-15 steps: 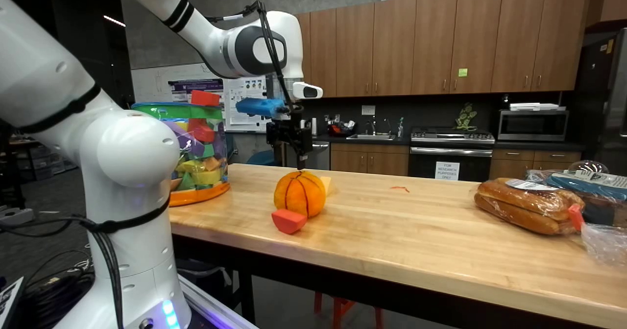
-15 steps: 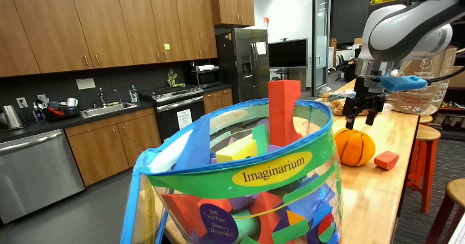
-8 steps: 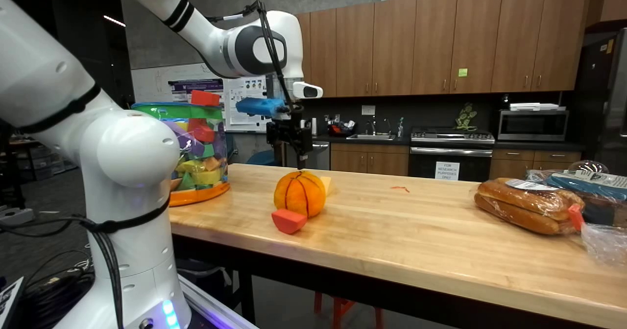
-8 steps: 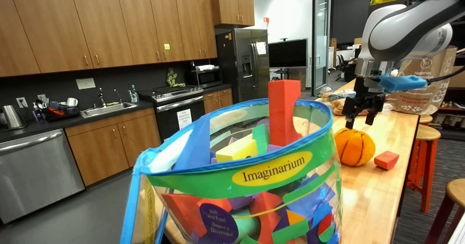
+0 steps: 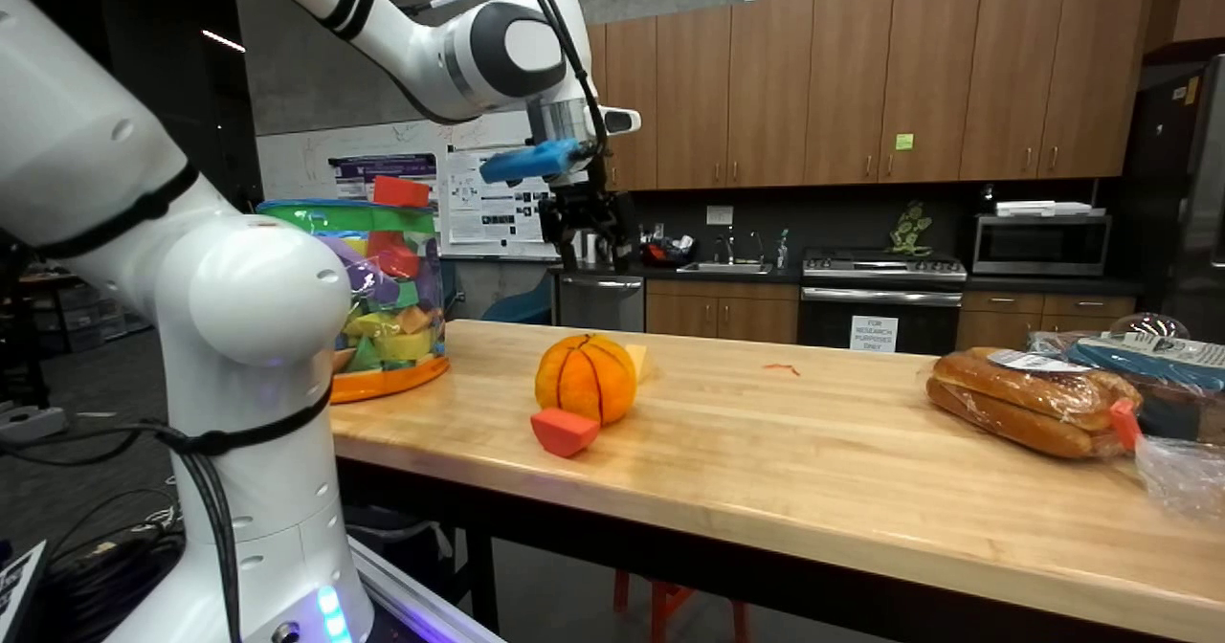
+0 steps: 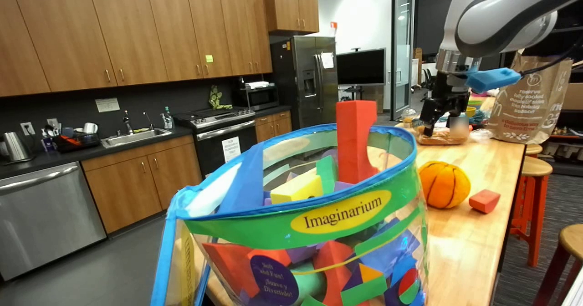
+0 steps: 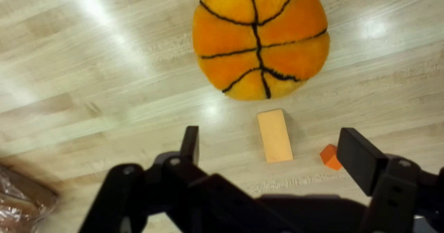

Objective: Pick up the orange triangular block and place it in the bag

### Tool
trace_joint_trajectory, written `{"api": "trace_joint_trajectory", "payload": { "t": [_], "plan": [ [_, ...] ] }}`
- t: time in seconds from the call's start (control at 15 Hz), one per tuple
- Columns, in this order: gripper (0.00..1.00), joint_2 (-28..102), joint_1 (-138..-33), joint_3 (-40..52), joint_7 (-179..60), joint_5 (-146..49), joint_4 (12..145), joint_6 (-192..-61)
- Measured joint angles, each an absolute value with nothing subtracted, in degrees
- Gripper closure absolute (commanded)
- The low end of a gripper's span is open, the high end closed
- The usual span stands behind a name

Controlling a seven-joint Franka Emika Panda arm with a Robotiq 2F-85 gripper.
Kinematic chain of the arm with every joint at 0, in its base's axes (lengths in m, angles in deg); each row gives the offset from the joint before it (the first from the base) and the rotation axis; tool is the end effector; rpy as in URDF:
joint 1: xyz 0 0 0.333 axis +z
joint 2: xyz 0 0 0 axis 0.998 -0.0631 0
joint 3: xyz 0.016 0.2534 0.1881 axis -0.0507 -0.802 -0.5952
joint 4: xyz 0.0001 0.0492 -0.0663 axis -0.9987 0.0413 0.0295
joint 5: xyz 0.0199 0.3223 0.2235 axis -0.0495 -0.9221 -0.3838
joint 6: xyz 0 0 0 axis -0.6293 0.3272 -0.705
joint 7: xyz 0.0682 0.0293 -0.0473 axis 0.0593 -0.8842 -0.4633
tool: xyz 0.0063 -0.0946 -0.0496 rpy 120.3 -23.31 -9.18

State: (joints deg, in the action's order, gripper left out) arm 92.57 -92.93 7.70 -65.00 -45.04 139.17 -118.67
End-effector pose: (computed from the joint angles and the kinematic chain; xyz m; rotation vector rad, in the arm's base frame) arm 0.3500 -0.0794 0.4629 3.0582 -0.1807 0.3304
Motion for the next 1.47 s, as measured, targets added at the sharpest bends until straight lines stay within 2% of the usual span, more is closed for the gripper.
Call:
{"api": "trace_joint_trajectory", "payload": {
  "t": [0.6,1.47],
  "plan": [
    [0.00,79.1,-87.6,4.2,-69.8,-43.8,126.8,-119.9],
    [0.00,60.1,-86.5,4.4,-74.0,-50.8,120.7,-123.7]
  ]
}}
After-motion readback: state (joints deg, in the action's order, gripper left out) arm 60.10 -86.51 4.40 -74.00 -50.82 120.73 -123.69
